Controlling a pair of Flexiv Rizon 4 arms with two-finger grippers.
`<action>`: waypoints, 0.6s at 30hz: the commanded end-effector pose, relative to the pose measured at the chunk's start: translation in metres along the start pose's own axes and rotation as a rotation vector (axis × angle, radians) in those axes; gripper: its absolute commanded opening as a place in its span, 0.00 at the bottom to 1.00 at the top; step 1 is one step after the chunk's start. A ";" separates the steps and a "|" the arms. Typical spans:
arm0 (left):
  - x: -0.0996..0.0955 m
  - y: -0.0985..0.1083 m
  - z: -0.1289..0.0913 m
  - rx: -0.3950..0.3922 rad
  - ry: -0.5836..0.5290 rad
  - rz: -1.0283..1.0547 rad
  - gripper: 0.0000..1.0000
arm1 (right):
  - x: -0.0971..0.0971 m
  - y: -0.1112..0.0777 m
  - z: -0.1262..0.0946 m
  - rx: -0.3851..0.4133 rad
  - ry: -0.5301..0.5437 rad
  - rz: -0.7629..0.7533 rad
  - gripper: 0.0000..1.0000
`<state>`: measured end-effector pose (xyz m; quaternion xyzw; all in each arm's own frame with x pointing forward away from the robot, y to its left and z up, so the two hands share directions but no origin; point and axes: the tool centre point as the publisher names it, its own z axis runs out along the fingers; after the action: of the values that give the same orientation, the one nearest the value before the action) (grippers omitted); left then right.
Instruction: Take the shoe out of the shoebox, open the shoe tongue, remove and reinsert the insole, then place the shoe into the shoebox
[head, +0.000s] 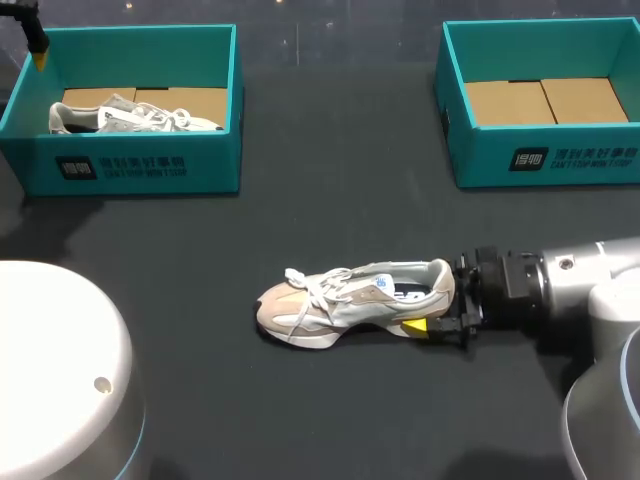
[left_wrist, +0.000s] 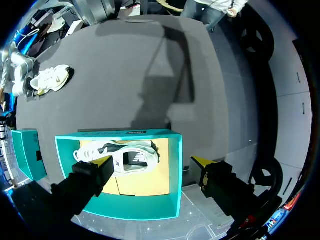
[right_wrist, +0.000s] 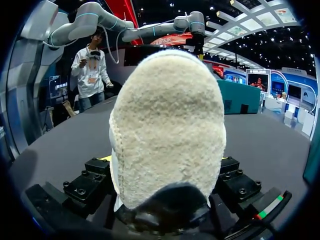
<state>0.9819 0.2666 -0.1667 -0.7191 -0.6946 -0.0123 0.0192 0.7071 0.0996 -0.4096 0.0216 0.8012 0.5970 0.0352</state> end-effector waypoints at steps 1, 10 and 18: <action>0.000 0.000 0.000 0.000 0.002 0.001 1.00 | 0.001 0.000 0.002 0.001 -0.006 -0.001 0.00; 0.000 0.000 0.000 0.000 0.002 0.001 1.00 | 0.001 0.000 0.002 0.001 -0.006 -0.001 0.00; -0.034 -0.036 -0.014 0.114 0.012 -0.427 1.00 | 0.001 0.000 0.002 0.001 -0.006 -0.001 0.00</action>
<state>0.9581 0.2474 -0.1578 -0.6525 -0.7572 0.0133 0.0266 0.7067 0.0998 -0.4098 0.0223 0.8008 0.5974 0.0364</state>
